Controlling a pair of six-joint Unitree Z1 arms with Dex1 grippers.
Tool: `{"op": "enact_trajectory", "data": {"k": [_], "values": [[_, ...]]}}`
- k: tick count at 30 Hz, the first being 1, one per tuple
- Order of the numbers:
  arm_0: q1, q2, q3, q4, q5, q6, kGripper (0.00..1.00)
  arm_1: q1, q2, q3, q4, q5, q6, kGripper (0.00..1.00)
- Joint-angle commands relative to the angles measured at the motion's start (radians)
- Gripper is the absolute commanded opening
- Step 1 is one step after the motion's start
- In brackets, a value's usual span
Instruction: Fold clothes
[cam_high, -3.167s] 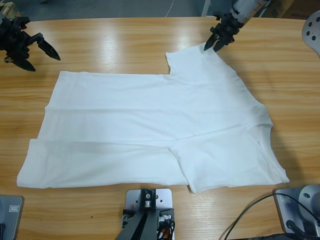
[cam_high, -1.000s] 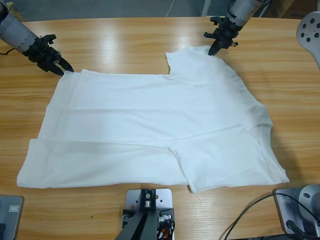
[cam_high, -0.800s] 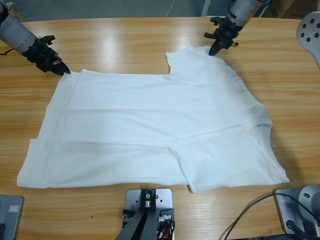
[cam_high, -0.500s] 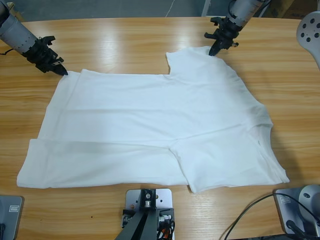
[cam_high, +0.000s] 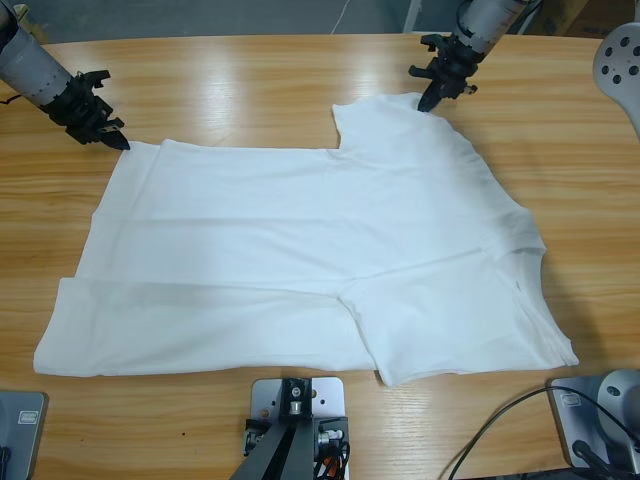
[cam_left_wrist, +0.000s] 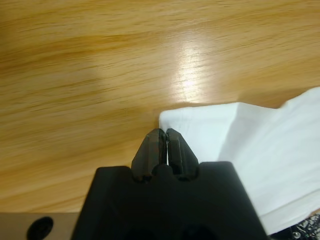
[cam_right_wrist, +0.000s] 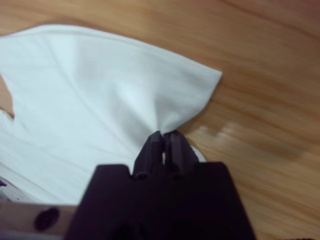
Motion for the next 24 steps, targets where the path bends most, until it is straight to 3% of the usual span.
{"op": "enact_trajectory", "data": {"k": [1, 14, 24], "values": [[-0.008, -0.086, 0.033, 0.076, -0.039, -0.026, 0.000, 0.044, -0.136, -0.047, 0.075, 0.036, -0.011, 0.000], [-0.010, -0.143, 0.159, 0.167, -0.043, -0.018, 0.000, 0.128, -0.410, 0.419, 0.136, 0.089, -0.003, 0.000], [0.013, -0.270, 0.253, 0.203, -0.042, 0.015, 0.000, 0.173, -0.580, 0.817, 0.041, 0.094, -0.013, 0.000]]}}
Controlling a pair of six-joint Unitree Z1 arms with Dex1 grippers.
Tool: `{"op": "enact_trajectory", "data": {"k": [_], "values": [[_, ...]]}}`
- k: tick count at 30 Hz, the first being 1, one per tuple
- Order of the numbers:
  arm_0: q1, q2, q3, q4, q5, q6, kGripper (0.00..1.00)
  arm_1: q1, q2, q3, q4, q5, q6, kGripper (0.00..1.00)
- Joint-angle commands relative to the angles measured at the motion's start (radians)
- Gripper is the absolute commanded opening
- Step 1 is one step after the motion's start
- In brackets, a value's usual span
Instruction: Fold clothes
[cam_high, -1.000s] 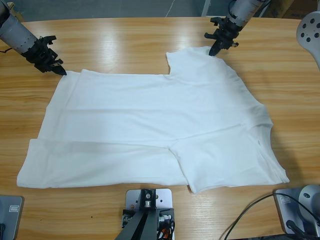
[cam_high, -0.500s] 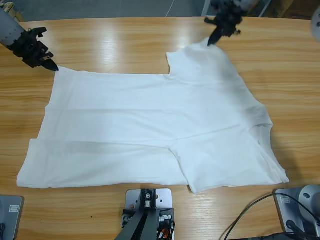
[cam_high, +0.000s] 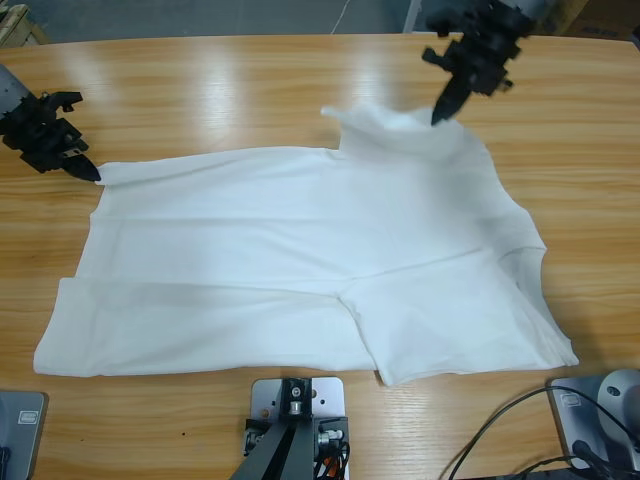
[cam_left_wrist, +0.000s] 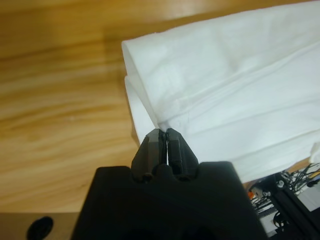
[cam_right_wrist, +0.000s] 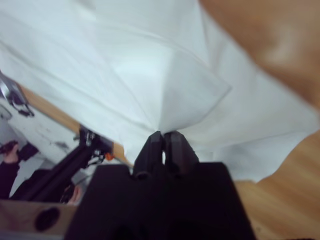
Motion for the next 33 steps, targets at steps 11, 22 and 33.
{"op": "enact_trajectory", "data": {"k": [11, 22, 33], "values": [[0.007, -0.245, 0.261, 0.030, -0.011, 0.071, 0.000, 0.088, -0.318, 0.578, -0.130, 0.054, 0.015, 0.000], [-0.016, -0.302, 0.263, 0.044, -0.014, 0.071, 0.000, 0.163, -0.440, 0.674, -0.143, 0.124, 0.081, 0.000], [-0.118, -0.168, 0.225, 0.022, 0.014, 0.045, 0.999, 0.182, -0.413, 0.865, -0.339, 0.125, 0.114, 0.000]]}}
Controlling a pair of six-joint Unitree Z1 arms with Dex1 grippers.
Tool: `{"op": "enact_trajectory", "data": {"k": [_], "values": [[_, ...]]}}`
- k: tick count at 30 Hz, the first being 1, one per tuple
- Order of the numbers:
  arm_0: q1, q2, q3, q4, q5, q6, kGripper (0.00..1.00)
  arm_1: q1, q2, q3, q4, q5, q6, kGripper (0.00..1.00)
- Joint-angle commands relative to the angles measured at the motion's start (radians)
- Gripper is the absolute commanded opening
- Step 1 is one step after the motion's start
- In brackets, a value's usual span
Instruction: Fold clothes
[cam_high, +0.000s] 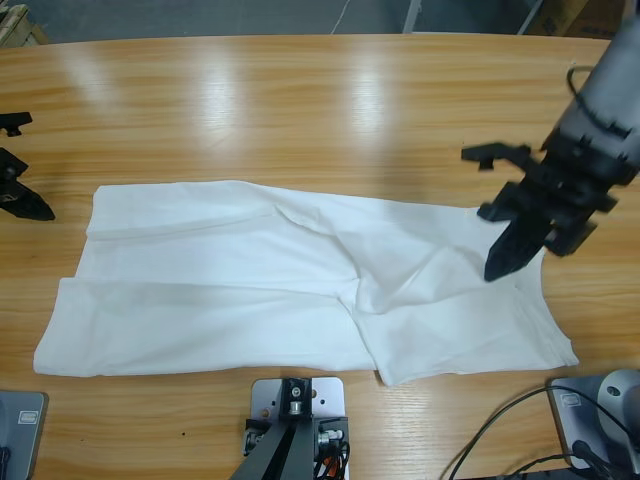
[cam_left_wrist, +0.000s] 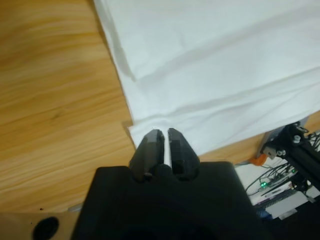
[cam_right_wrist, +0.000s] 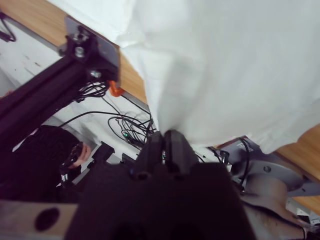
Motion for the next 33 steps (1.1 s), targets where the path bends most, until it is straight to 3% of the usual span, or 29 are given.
{"op": "enact_trajectory", "data": {"k": [1, 4, 8, 19, 25, 33], "values": [[-0.124, 0.114, -0.012, -0.045, 0.059, 0.069, 1.000, 0.012, 0.023, 0.046, -0.071, 0.017, 0.022, 0.000], [-0.277, 0.141, -0.007, -0.101, 0.239, 0.288, 1.000, 0.012, 0.040, 0.048, -0.093, 0.018, 0.022, 0.000], [-0.342, 0.178, 0.034, -0.176, 0.281, 0.348, 1.000, 0.012, 0.054, 0.047, -0.105, 0.023, 0.022, 0.000], [-0.344, 0.226, 0.081, -0.269, 0.347, 0.391, 0.928, 0.012, 0.078, 0.048, -0.125, 0.024, 0.022, 0.000], [-0.366, 0.231, 0.101, -0.278, 0.340, 0.394, 0.648, 0.012, 0.090, 0.047, -0.133, 0.026, 0.022, 0.000], [-0.381, 0.192, 0.112, -0.277, 0.359, 0.387, 0.651, 0.012, 0.091, 0.055, -0.142, 0.032, 0.021, 0.000]]}}
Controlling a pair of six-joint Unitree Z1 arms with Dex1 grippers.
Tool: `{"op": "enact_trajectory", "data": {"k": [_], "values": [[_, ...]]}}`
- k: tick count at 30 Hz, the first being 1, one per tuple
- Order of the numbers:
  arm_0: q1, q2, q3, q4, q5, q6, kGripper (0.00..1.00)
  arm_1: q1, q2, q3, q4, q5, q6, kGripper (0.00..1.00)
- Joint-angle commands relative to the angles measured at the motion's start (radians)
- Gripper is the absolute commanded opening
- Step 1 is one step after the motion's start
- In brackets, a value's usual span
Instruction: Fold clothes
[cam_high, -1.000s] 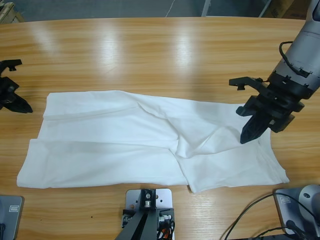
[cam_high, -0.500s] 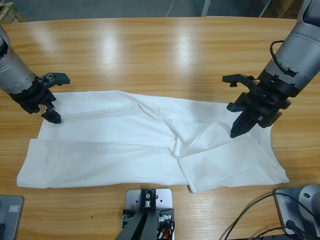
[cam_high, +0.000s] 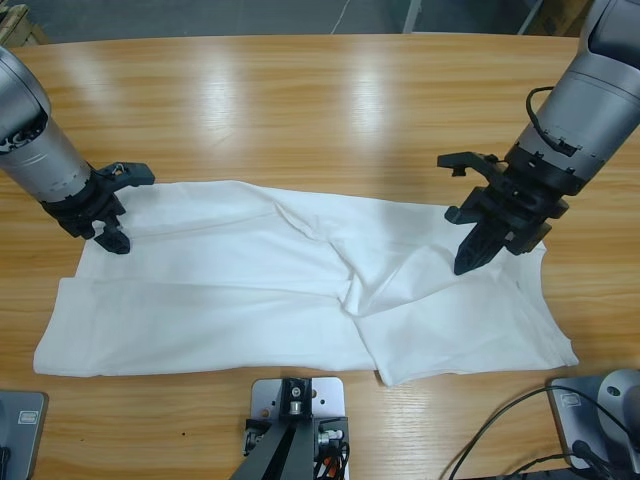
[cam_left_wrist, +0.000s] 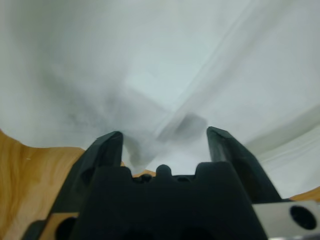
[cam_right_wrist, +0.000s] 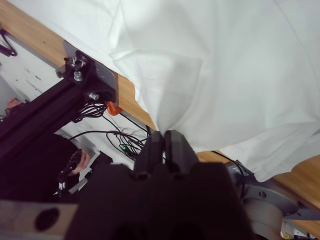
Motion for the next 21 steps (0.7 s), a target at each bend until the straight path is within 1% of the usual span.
{"op": "enact_trajectory", "data": {"k": [1, 4, 8, 9, 10, 12, 13, 14, 15, 21], "values": [[-0.013, 0.008, 0.031, -0.011, 0.040, 0.002, 0.655, 0.010, 0.040, 0.025, -0.014, 0.019, 0.009, 0.000], [-0.010, 0.001, 0.031, -0.012, 0.103, -0.011, 0.672, 0.010, 0.046, 0.027, -0.021, 0.019, 0.009, 0.000], [-0.005, 0.009, 0.029, -0.016, 0.115, -0.018, 0.663, 0.010, 0.049, 0.029, -0.025, 0.021, 0.009, 0.000], [-0.005, 0.010, 0.029, -0.016, 0.113, -0.019, 0.627, 0.010, 0.048, 0.029, -0.025, 0.021, 0.009, 0.000], [-0.006, 0.009, 0.029, -0.016, 0.113, -0.020, 0.531, 0.010, 0.047, 0.030, -0.025, 0.021, 0.009, 0.000], [-0.005, 0.010, 0.029, -0.018, 0.112, -0.022, 0.309, 0.010, 0.047, 0.032, -0.026, 0.022, 0.009, 0.000], [-0.005, 0.011, 0.029, -0.019, 0.111, -0.023, 0.238, 0.010, 0.048, 0.034, -0.028, 0.022, 0.009, 0.000], [-0.005, 0.011, 0.029, -0.020, 0.110, -0.026, 0.098, 0.010, 0.049, 0.035, -0.030, 0.023, 0.008, 0.000], [-0.005, 0.011, 0.031, -0.021, 0.110, -0.030, 0.000, 0.010, 0.051, 0.037, -0.032, 0.025, 0.009, 0.000], [-0.005, 0.009, 0.038, -0.027, 0.112, -0.049, 0.000, 0.010, 0.051, 0.054, -0.045, 0.026, 0.008, 0.000]]}}
